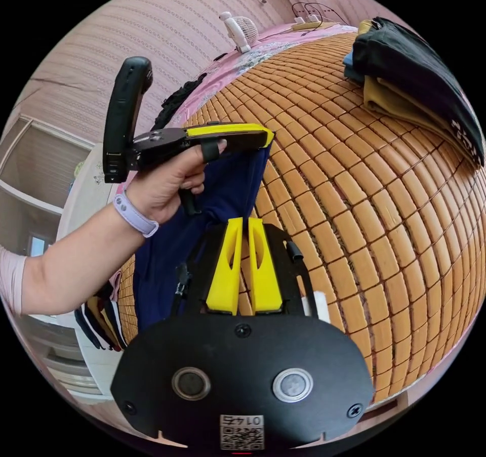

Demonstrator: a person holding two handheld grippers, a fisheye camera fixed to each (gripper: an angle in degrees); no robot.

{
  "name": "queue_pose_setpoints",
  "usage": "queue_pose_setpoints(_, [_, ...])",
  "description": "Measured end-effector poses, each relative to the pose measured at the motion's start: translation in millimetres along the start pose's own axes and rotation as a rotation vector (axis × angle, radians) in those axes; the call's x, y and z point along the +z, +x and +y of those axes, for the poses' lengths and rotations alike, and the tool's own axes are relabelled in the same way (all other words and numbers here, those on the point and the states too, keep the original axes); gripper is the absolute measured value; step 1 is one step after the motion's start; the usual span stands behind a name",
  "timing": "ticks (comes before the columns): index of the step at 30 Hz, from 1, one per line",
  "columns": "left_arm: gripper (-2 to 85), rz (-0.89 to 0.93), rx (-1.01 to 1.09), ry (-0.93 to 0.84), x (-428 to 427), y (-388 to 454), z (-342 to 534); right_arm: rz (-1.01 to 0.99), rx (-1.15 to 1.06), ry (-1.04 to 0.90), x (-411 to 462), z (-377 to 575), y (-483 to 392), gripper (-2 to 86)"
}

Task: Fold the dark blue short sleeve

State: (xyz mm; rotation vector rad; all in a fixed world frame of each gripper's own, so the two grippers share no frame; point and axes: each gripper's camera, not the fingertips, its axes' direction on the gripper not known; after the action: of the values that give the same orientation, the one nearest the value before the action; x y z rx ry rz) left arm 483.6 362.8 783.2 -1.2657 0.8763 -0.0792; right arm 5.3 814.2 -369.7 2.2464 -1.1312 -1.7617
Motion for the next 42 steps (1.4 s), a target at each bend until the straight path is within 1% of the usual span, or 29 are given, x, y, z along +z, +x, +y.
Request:
queue_pose_setpoints(1, [-0.4, -0.029, 0.029, -0.004, -3, 0, 5, -0.001, -0.032, -0.003, -5, 0, -4, 1.5])
queue_pose_setpoints(3, [-0.6, -0.007, -0.028, 0.062, -27, -8, 20, -0.044, -0.102, -0.009, -17, -2, -14, 1.6])
queue_pose_setpoints(4, [-0.7, -0.008, -0.065, 0.167, -55, -15, 39, -0.070, -0.194, -0.016, -27, -3, -28, 1.7])
queue_pose_setpoints(5, [-0.5, -0.019, -0.116, 0.229, -85, -24, 62, -0.074, -0.249, -0.021, -32, -2, -35, 1.8])
queue_pose_setpoints(6, [-0.4, -0.028, -0.141, 0.252, -99, -28, 76, -0.082, -0.366, -0.035, -40, 2, -52, 2.0])
queue_pose_setpoints(7, [0.2, -0.046, -0.196, 0.287, -126, -36, 107, -0.093, -0.462, -0.066, -44, 7, -66, 2.3])
queue_pose_setpoints(9, [3.1, -0.048, -0.310, 0.280, -154, -51, 159, -0.107, -0.539, -0.142, -41, 14, -79, 2.7])
queue_pose_setpoints(11, [6.3, -0.022, -0.470, 0.164, -168, -74, 232, -0.122, -0.568, -0.202, -32, 19, -82, 3.4])
queue_pose_setpoints(13, [7.7, -0.038, -0.576, 0.113, -179, -87, 284, -0.102, -0.564, -0.256, -19, 16, -86, 4.5])
queue_pose_setpoints(14, [7.7, -0.055, -0.639, 0.096, -189, -94, 314, -0.087, -0.570, -0.257, -17, 14, -88, 4.8])
queue_pose_setpoints(15, [7.8, -0.064, -0.658, 0.096, -194, -96, 326, -0.045, -0.585, -0.236, -11, 8, -95, 5.4])
queue_pose_setpoints(17, [7.7, -0.126, -0.728, 0.134, -218, -108, 369, 0.026, -0.596, -0.184, -1, -6, -104, 6.5])
queue_pose_setpoints(19, [7.8, -0.180, -0.778, 0.157, -232, -120, 395, 0.112, -0.588, -0.120, 20, -32, -115, 8.5])
queue_pose_setpoints(20, [7.9, -0.214, -0.802, 0.176, -238, -129, 409, 0.124, -0.573, -0.104, 25, -40, -116, 9.2])
queue_pose_setpoints(23, [9.1, -0.235, -0.837, 0.228, -241, -154, 432, 0.145, -0.519, -0.046, 51, -74, -124, 10.5])
queue_pose_setpoints(25, [10.4, -0.198, -0.854, 0.241, -237, -169, 437, 0.181, -0.506, -0.081, 75, -92, -132, 9.2])
queue_pose_setpoints(27, [11.0, -0.190, -0.876, 0.211, -228, -183, 436, 0.182, -0.494, -0.124, 89, -100, -137, 6.4])
queue_pose_setpoints(30, [7.1, -0.132, -0.925, 0.150, -210, -206, 436, 0.160, -0.528, -0.184, 98, -107, -150, 2.8])
queue_pose_setpoints(31, [4.4, -0.093, -0.930, 0.112, -205, -215, 436, 0.160, -0.534, -0.197, 99, -112, -154, 2.1])
queue_pose_setpoints(33, [2.4, -0.051, -0.900, 0.111, -203, -225, 437, 0.130, -0.524, -0.198, 97, -124, -159, 1.5])
queue_pose_setpoints(34, [1.7, -0.042, -0.907, 0.111, -205, -232, 437, 0.111, -0.510, -0.181, 94, -134, -161, 1.3])
queue_pose_setpoints(36, [0.9, -0.090, -0.899, 0.118, -213, -239, 435, 0.087, -0.495, -0.142, 86, -149, -165, 1.1])
queue_pose_setpoints(38, [0.3, -0.140, -0.875, 0.193, -232, -248, 429, 0.061, -0.487, -0.104, 78, -164, -171, 1.0])
queue_pose_setpoints(42, [0.3, -0.151, -0.851, 0.332, -272, -254, 423, -0.025, -0.514, -0.003, 48, -175, -185, 1.0])
